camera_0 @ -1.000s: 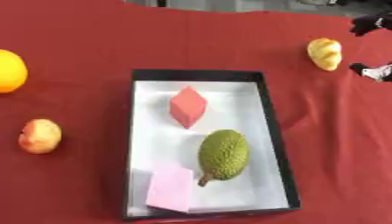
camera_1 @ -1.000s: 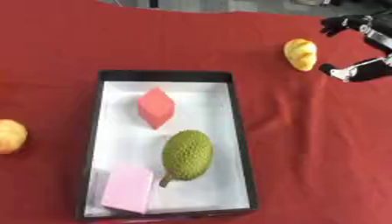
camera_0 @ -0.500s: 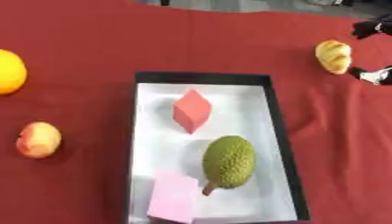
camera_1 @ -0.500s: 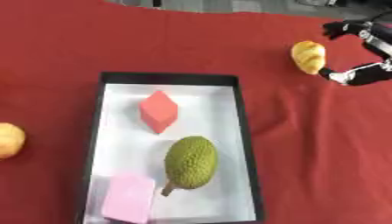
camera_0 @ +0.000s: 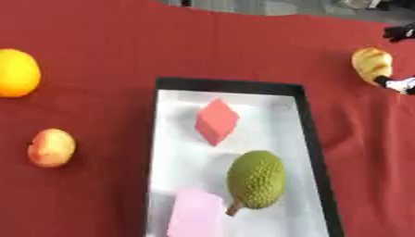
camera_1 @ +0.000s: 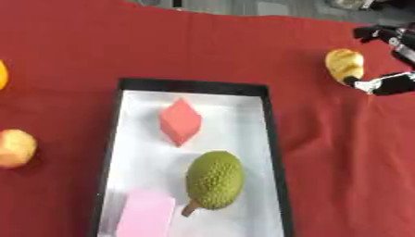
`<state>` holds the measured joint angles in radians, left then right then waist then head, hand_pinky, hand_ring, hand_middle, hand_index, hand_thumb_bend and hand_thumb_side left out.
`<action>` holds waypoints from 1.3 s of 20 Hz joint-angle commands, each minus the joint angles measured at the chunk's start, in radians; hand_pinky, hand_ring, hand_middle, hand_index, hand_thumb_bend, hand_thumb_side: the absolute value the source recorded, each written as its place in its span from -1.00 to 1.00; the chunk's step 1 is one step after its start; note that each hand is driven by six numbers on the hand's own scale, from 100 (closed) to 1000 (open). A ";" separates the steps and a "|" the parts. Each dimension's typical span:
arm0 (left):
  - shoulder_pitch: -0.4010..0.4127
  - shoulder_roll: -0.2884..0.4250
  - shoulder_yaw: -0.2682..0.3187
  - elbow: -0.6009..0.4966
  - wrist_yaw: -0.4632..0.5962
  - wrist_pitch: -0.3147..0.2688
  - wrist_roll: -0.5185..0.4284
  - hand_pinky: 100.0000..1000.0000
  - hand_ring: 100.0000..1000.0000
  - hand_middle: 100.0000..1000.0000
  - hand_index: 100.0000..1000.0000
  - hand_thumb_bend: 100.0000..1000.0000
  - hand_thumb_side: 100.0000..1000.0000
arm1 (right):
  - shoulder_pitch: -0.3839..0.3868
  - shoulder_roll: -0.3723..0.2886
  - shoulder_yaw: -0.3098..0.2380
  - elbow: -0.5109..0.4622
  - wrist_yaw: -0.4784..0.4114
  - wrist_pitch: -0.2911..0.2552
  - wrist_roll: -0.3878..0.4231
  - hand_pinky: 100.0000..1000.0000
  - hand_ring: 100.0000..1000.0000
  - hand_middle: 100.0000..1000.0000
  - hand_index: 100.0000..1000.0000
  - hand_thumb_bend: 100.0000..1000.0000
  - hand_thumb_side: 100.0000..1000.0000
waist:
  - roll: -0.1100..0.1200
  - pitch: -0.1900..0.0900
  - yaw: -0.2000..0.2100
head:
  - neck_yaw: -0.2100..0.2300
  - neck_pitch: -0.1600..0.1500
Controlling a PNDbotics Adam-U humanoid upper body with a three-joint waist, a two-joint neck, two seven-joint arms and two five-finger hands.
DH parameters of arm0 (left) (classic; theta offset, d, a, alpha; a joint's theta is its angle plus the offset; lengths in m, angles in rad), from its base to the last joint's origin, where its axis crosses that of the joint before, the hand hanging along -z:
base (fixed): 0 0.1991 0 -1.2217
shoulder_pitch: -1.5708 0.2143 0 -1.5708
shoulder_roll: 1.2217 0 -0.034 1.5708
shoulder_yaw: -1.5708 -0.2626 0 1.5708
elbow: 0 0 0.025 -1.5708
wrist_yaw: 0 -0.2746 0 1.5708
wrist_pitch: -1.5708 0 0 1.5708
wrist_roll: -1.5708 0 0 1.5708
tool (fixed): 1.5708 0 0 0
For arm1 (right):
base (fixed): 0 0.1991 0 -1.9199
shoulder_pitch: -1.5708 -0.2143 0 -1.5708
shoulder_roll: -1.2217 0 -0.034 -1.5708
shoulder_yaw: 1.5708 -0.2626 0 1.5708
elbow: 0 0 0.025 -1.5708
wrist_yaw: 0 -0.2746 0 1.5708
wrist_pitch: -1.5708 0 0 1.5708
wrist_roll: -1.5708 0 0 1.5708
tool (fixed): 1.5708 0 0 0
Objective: Pick up objects on the table and place them in the box.
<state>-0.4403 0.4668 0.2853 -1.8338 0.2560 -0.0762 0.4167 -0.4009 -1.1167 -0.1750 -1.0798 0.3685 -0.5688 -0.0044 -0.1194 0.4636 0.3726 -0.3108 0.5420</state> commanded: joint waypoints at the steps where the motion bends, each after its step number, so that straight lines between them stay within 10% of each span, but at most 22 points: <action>1: -0.009 0.026 0.002 -0.005 0.006 -0.002 -0.006 0.49 0.53 0.20 0.44 -1.00 0.32 | -0.006 -0.063 -0.021 0.018 0.011 0.010 -0.036 0.78 0.61 0.63 0.89 -0.23 -0.56 | 0.003 -0.017 0.003 | -0.007 -0.017; 26: -0.027 0.016 -0.009 0.003 0.016 -0.005 -0.030 0.50 0.53 0.20 0.44 -1.00 0.32 | 0.032 -0.051 -0.022 0.089 -0.083 0.046 0.032 0.80 0.58 0.59 0.90 -0.67 -0.72 | 0.003 0.006 0.030 | -0.078 0.006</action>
<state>-0.4571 0.4663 0.2735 -1.8222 0.2680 -0.0787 0.3905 -0.3697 -1.1211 -0.1843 -0.9973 0.2931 -0.5268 0.0261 -0.1248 0.4868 0.4031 -0.3844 0.5525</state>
